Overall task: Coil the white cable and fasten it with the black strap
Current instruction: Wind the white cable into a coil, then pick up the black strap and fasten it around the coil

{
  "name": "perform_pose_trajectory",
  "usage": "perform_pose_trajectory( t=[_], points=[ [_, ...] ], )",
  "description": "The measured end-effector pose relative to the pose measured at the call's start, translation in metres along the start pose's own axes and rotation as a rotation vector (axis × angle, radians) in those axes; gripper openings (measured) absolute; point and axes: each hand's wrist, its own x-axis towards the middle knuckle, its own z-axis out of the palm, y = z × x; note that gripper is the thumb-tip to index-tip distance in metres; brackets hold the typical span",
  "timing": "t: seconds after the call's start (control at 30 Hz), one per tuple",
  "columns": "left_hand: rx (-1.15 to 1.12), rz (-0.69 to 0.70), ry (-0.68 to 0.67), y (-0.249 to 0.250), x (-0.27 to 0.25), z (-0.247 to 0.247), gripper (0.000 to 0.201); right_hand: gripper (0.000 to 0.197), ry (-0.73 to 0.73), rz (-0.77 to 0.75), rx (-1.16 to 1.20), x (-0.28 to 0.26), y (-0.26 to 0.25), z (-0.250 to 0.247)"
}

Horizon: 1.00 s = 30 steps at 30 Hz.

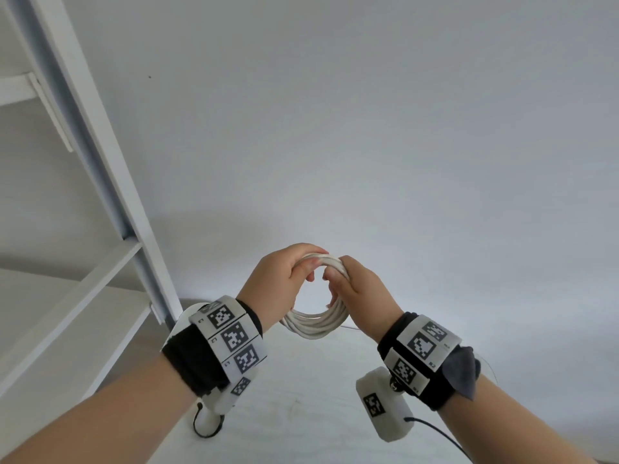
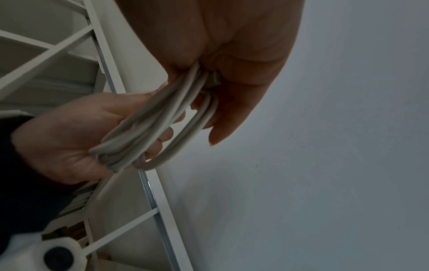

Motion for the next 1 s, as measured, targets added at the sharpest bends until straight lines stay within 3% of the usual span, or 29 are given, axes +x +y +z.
perform_pose_trajectory(
  t=[0.1,0.23,0.33,0.47,0.57,0.67,0.8,0.9,1.0],
  points=[
    [0.023,-0.026,0.016,-0.018,-0.001,-0.005,0.02,0.024,-0.063,0.017,-0.012,0.009,0.009,0.014],
    [0.076,-0.092,0.043,-0.048,-0.011,-0.01,0.021,0.021,-0.194,0.048,-0.004,0.016,0.022,0.041],
    [0.087,-0.152,0.056,-0.073,-0.025,-0.016,0.021,0.045,-0.26,0.076,0.088,0.016,0.037,0.065],
    [0.095,-0.269,0.102,-0.112,-0.049,-0.03,0.022,0.066,-0.134,0.186,0.181,0.017,0.065,0.097],
    [0.087,-0.383,0.157,-0.138,-0.069,-0.047,0.02,0.042,-0.12,0.301,0.04,0.018,0.096,0.126],
    [0.088,-0.463,0.211,-0.159,-0.087,-0.06,0.021,0.026,-0.352,0.269,-0.248,0.009,0.123,0.162],
    [0.076,-0.538,0.252,-0.179,-0.11,-0.07,0.021,0.029,-0.659,0.112,-0.471,-0.005,0.136,0.213],
    [0.077,-0.58,0.263,-0.189,-0.126,-0.073,0.021,0.033,-0.786,0.005,-0.552,-0.012,0.137,0.249],
    [0.064,-0.618,0.256,-0.196,-0.139,-0.075,0.021,0.031,-0.82,-0.036,-0.583,-0.015,0.136,0.276]
  ],
)
